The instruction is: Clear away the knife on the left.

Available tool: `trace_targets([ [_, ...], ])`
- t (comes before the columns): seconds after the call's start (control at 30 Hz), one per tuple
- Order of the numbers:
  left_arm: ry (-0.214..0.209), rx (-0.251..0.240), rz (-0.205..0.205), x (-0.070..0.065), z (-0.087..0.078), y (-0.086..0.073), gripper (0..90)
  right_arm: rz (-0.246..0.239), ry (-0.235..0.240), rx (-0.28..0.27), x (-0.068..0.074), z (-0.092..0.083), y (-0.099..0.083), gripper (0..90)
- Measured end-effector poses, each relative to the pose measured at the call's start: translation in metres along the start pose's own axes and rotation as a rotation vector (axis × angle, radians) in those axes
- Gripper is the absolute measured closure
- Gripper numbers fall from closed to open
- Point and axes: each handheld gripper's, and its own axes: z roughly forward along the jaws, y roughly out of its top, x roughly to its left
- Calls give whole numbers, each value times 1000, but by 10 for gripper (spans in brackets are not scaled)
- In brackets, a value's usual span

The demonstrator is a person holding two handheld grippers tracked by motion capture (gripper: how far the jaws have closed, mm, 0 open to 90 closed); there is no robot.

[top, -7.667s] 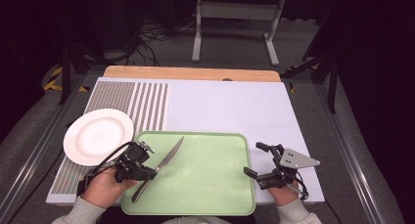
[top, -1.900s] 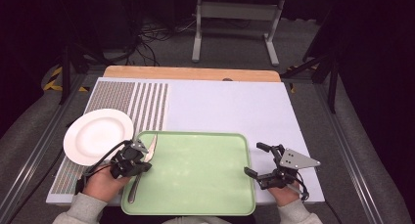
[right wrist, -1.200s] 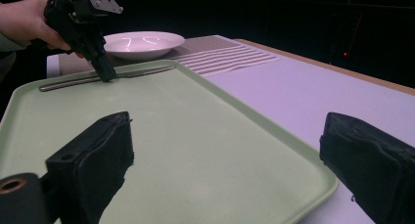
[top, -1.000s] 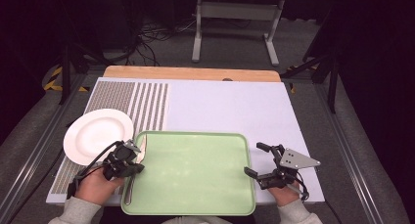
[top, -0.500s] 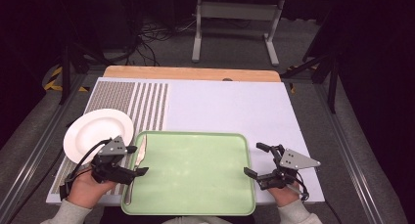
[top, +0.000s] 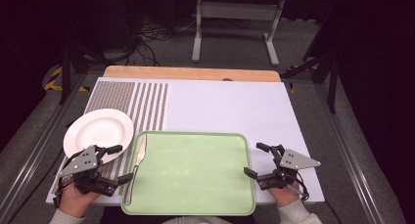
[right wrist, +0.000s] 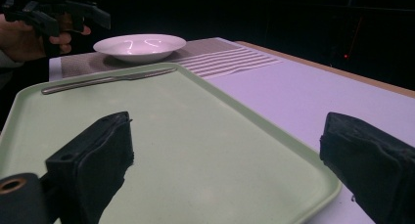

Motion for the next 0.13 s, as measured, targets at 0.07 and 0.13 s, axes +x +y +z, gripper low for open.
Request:
trace_targets([
  [0.07,10,-17,-7,0,-4,-6,28,2,0,-1,0,0,0,61],
  [0.13,10,-36,-14,0,-5,-10,23,4,1,-1,0,0,0,61],
])
